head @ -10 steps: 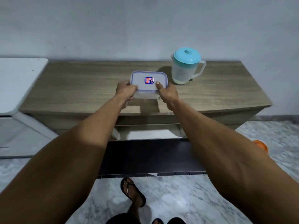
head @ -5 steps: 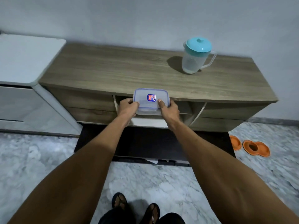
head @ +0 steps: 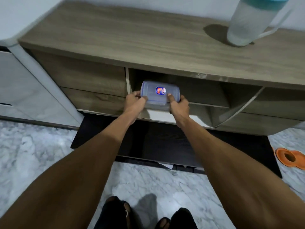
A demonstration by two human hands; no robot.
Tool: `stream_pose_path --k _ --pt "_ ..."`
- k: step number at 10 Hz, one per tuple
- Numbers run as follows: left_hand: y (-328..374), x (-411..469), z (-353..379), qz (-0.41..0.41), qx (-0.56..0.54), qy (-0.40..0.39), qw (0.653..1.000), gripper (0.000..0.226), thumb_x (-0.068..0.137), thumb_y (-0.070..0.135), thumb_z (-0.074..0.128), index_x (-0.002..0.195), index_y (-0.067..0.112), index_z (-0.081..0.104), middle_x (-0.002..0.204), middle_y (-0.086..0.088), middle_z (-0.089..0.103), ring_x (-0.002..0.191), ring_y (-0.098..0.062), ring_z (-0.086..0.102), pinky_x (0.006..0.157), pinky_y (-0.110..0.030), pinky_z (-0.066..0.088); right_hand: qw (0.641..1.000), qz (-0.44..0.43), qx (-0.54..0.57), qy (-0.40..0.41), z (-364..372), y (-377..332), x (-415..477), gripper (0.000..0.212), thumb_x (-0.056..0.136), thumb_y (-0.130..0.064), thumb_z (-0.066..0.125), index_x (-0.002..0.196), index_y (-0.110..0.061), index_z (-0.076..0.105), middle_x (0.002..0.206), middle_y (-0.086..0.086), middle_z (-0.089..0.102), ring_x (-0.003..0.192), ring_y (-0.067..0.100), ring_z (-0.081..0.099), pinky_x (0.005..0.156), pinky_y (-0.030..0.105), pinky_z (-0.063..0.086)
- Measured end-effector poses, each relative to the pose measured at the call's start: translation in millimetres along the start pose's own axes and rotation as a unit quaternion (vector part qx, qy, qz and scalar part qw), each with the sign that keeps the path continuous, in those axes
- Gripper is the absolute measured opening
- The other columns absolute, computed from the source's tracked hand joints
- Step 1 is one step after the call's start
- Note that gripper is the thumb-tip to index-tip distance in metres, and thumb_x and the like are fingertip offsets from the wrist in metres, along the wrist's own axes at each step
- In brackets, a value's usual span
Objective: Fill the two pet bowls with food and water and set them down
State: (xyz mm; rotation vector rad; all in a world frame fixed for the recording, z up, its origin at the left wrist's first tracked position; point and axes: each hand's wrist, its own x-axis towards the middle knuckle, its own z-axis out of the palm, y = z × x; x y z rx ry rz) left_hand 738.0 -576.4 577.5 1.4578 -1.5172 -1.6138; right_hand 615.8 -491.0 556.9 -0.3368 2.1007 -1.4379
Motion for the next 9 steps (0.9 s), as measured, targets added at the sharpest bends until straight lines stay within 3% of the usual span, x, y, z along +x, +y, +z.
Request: stream_pose_path --k 1,2,3,4,5,6,8,9 --pt "-11 30 6 0.027 -0.007 0.005 1.0 0.04 0.092 0.01 0.061 0.131 0.007 0.055 0.122 -0.009 0.066 0.097 -0.016 0.06 0.096 -0.032 0.052 1.0 -0.022 0.001 0.014 24 23 51 0.054 0.068 -0.057 0.064 0.106 -0.019 0.064 0.103 0.009 0.072 0.086 0.025 0.064 0.089 0.054 0.055" --pt "-17 58 12 0.048 -0.007 -0.008 0.999 0.052 0.095 0.012 0.059 0.143 0.006 0.041 0.137 -0.009 0.055 0.118 -0.021 0.056 0.107 -0.037 0.045 0.999 -0.038 -0.022 0.023 39 17 65 0.075 0.072 -0.062 0.062 0.127 -0.011 0.057 0.124 0.014 0.064 0.112 0.032 0.061 0.1 0.045 0.05" --pt "-22 83 20 0.068 0.021 0.012 0.997 0.063 0.097 0.022 0.057 0.15 0.005 0.029 0.151 -0.012 0.042 0.137 -0.025 0.043 0.114 -0.035 0.036 0.997 -0.059 -0.039 0.018 48 15 84 0.054 0.091 -0.042 0.06 0.133 -0.008 0.054 0.129 0.014 0.061 0.12 0.031 0.055 0.1 0.03 0.043" --pt "-27 101 26 0.096 0.077 0.038 0.992 0.048 0.101 0.023 0.047 0.142 0.001 0.039 0.138 -0.014 0.051 0.125 -0.025 0.049 0.096 -0.022 0.036 0.995 -0.084 -0.047 0.015 58 19 105 0.059 0.093 -0.044 0.058 0.143 -0.014 0.047 0.139 0.012 0.056 0.128 0.031 0.051 0.109 0.033 0.04" --pt "-34 113 30 0.114 0.109 0.053 0.986 0.036 0.102 0.021 0.042 0.132 0.0 0.046 0.114 -0.009 0.051 0.1 -0.018 0.046 0.083 -0.023 0.034 0.995 -0.088 -0.055 0.005 65 24 118 0.064 0.094 -0.046 0.056 0.148 -0.017 0.038 0.148 0.009 0.047 0.136 0.03 0.042 0.114 0.032 0.032" --pt "-37 120 32 0.114 0.126 0.064 0.984 0.035 0.102 0.021 0.042 0.129 -0.001 0.047 0.106 -0.007 0.045 0.098 -0.019 0.044 0.082 -0.024 0.034 0.994 -0.08 -0.075 0.005 68 25 122 0.066 0.096 -0.048 0.054 0.151 -0.017 0.035 0.152 0.008 0.042 0.139 0.029 0.039 0.115 0.031 0.029" --pt "-23 115 28 0.06 0.098 0.008 0.993 0.042 0.099 0.024 0.049 0.134 0.002 0.045 0.132 -0.015 0.054 0.123 -0.03 0.05 0.091 -0.025 0.036 0.993 -0.051 -0.107 -0.011 64 9 117 0.067 0.097 -0.051 0.048 0.152 -0.015 0.032 0.153 0.01 0.041 0.14 0.032 0.037 0.115 0.033 0.03" --pt "-19 105 14 0.027 0.103 -0.037 0.994 0.058 0.097 0.032 0.054 0.145 0.005 0.036 0.143 -0.015 0.048 0.129 -0.03 0.048 0.107 -0.033 0.039 0.993 -0.039 -0.107 -0.02 53 9 101 0.062 0.098 -0.041 0.051 0.15 -0.011 0.035 0.148 0.015 0.047 0.136 0.033 0.043 0.111 0.034 0.035"
